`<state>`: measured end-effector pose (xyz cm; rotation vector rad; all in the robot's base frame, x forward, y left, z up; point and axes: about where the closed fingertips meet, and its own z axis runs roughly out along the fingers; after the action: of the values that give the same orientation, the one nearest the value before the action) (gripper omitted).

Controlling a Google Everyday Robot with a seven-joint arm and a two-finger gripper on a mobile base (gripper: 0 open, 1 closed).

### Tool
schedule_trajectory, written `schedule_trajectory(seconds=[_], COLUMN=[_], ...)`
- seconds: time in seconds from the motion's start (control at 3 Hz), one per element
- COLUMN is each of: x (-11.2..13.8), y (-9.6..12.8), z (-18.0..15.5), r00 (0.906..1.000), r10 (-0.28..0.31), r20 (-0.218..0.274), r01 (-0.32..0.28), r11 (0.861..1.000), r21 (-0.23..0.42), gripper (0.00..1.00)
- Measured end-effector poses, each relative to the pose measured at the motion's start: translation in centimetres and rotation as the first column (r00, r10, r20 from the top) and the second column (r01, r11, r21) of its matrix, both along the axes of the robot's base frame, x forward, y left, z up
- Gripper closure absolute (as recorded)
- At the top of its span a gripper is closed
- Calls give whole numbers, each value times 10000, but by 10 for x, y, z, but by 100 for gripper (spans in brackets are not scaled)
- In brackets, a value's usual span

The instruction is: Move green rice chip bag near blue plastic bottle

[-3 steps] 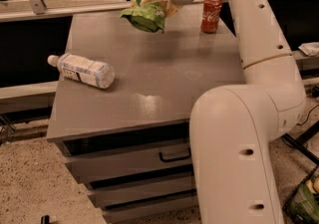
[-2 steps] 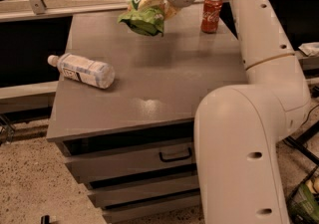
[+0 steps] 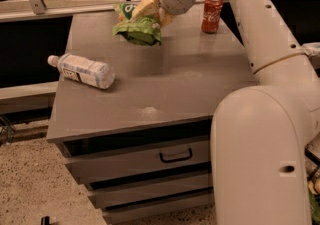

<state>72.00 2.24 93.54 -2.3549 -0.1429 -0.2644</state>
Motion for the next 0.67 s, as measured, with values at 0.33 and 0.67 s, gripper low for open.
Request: schedule_trajectory(seconds=[0.33,0.67], x=[-16,-37], y=[3,13], z=[-7,-29], r00=[9986,9895], r10=[498,1399], r20=[191,371], r01=[-494,-1371], r11=[9985,9881], r21=[-235,-702], gripper=[100,100])
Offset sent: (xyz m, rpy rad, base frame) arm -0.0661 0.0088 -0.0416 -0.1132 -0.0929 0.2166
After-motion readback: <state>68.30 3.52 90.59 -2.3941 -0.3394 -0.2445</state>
